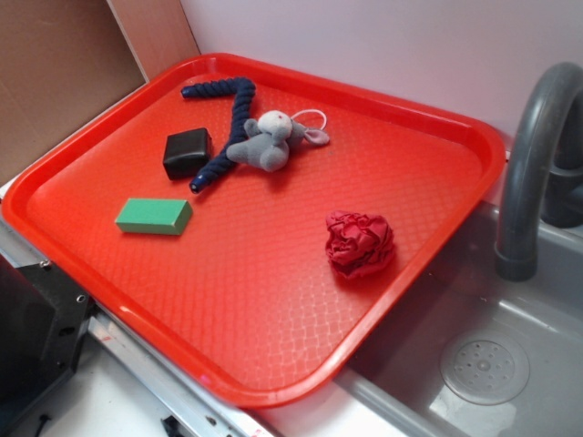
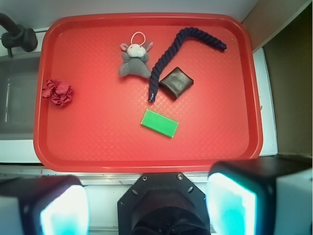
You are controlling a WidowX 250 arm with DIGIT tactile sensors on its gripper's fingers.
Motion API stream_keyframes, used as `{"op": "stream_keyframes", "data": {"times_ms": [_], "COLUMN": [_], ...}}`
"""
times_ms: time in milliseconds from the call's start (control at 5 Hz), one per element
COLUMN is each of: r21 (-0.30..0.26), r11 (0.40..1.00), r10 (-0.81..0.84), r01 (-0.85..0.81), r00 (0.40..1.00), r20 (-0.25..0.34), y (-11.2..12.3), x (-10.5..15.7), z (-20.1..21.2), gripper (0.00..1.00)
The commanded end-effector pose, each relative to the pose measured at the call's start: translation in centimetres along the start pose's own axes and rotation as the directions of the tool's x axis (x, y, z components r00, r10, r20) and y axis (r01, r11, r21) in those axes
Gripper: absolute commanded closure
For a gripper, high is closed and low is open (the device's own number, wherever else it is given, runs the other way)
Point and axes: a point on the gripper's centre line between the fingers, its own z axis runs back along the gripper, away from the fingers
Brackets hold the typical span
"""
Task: Grab the red paper.
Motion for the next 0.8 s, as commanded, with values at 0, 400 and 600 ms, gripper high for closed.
{"op": "stream_keyframes", "data": {"times_ms": [0,400,600], "r21": [0.0,0.042,0.028], "r11": [1.0,0.955,0.853], "r10": [0.0,-0.297,-0.522], "r01": [0.0,0.295,0.522], "r00": [1.0,0.952,0.849], "r20": [0.0,0.076,0.085], "y": [0.0,-2.4,-5.0], "x": [0.0,3.2,5.1], "z": [0.0,-2.2,-3.7], "gripper": [0.0,0.0,0.0]}}
